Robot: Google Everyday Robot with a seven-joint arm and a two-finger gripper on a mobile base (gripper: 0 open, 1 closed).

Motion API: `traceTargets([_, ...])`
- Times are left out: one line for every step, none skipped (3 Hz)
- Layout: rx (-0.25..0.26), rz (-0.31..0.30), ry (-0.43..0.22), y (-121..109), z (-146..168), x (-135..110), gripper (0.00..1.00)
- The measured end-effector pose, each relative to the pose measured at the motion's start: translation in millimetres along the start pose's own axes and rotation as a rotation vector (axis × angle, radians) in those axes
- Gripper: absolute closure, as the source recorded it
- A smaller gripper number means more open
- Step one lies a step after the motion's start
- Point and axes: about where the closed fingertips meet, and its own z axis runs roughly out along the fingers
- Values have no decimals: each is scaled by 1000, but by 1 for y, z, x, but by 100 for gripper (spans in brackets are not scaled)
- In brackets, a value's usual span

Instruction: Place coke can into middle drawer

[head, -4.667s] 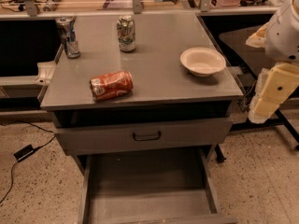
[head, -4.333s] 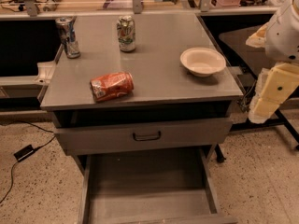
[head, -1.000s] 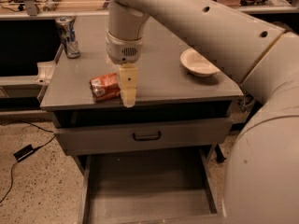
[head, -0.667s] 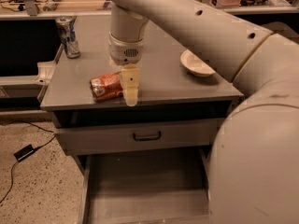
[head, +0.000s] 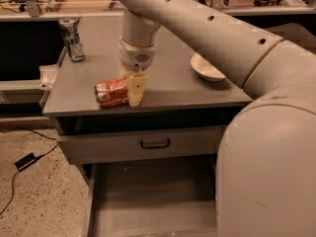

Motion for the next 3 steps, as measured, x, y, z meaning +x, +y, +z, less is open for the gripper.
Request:
traceTargets([54, -56, -89, 5, -9, -10, 64])
traceTargets([121, -119, -145, 22, -20, -27, 89])
traceTargets([161, -128, -127, 54, -14, -37, 100])
